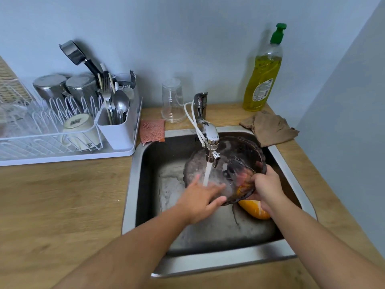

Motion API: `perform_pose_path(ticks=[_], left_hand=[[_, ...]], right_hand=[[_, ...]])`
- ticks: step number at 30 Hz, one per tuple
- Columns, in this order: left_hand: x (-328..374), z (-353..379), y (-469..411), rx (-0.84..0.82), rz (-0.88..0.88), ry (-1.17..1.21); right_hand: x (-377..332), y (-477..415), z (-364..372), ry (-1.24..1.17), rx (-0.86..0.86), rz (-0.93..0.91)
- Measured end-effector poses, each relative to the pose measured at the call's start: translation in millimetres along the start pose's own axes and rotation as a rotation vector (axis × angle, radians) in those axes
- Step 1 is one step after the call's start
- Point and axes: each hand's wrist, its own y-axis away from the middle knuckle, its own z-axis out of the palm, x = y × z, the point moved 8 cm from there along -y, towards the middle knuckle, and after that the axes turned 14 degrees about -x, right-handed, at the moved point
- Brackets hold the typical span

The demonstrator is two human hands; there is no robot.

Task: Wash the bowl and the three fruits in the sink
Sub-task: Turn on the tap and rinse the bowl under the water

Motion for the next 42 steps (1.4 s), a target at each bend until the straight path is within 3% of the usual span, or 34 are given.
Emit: perform_pose_path(ticks=[4,7,11,16,18,22,24,28,30,33,38,42], left_hand=[[36,18,-3,-0.003,0.075,0.172],[-2,29,13,-0.074,0.093,0.021],[-71,19,25,-0.088,-0.094,-0.043],[-86,-14,-12,-0.005,-0.418,0.292],[-69,-24,-29,0.005,-0.434,0.262],[-21,-27,-52,-0.007,-0.272,0.023],[-31,-25,-48,0.008,-0.345,0.012],[-83,-12,-21,0.024,-0.601,0.304],[-62,-6,-21,-0.002,-0.539,0.187],[-17,6,-35,-0.040,-0.298,0.121],[-61,-17,-23,0.021,-0.410,-0.143],[-38,2,-13,-0.066,-0.313,-0.002]], right_hand=[[-2,1,8,0.032,-0.004,-0.015],[-7,4,-2,0.077,-0.053,0.000],[-6,8,-12,0.087,-0.104,0.042],[1,28,7,0.022,-0.198,0.092],[2,36,14,0.003,-0.228,0.087],[16,46,26,0.024,-0.307,0.117],[20,47,24,0.043,-0.308,0.133],[20,43,12,0.067,-0.257,0.118],[23,44,15,0.088,-0.259,0.115],[24,46,23,0.088,-0.275,0.111],[8,43,20,0.021,-0.265,0.065],[12,41,22,0.026,-0.243,0.071]])
